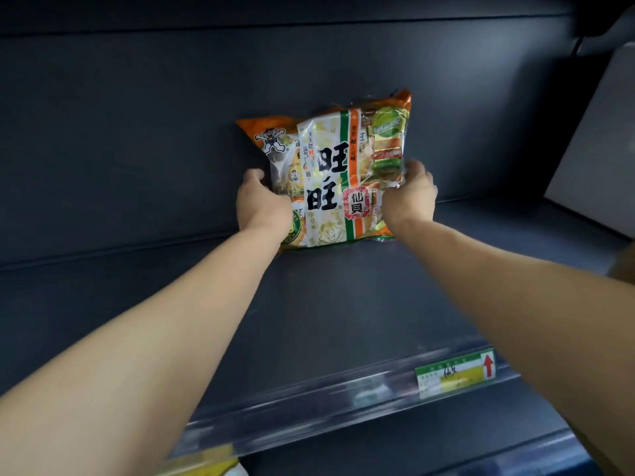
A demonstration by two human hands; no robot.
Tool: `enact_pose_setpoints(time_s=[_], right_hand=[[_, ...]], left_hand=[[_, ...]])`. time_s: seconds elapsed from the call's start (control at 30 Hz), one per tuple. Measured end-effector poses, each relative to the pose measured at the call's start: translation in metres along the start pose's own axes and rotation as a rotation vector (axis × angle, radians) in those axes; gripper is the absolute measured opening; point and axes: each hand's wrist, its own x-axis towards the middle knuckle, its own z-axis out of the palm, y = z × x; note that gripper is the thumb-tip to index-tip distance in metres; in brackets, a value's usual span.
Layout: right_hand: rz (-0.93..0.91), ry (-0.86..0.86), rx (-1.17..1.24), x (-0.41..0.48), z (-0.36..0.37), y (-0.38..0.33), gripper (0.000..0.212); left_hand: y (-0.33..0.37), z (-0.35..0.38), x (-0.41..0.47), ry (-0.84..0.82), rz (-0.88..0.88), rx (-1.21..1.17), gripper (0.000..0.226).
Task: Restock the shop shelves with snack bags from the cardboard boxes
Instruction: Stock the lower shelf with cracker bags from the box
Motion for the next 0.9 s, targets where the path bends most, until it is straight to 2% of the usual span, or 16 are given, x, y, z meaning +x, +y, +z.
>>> enact_pose_setpoints(time_s=[0.07, 0.17, 0.43, 0.67, 0.8, 0.9], right_hand=[[-0.080, 0.013, -0.010, -0.013, 0.000, -0.001, 0.050], [-0.163, -0.031, -0.027, -0.033, 0.000, -0.005, 0.043], [-0.255, -0.046, -0.041, -0.090, -0.019, -0.019, 0.037], [-0.149, -0.013, -0.097, -0.129, -0.076, -0.053, 0.036], [-0.164, -0.060, -0.293, -0.152, -0.127, -0.087, 0.031], [-0.223, -0.099, -0.414, -0.169, -0.166, -0.122, 0.025]], left_hand=[[0.004, -0.002, -0.010, 0.039, 0.041, 0.045, 0.038], [0.009, -0.007, -0.026, -0.030, 0.135, 0.055, 0.029], [0.023, -0.037, -0.065, -0.224, 0.365, 0.155, 0.024], [0.071, -0.064, -0.110, -0.422, 0.465, 0.224, 0.026], [0.117, -0.096, -0.141, -0.579, 0.586, 0.389, 0.030], [0.155, -0.121, -0.156, -0.683, 0.611, 0.466, 0.032]])
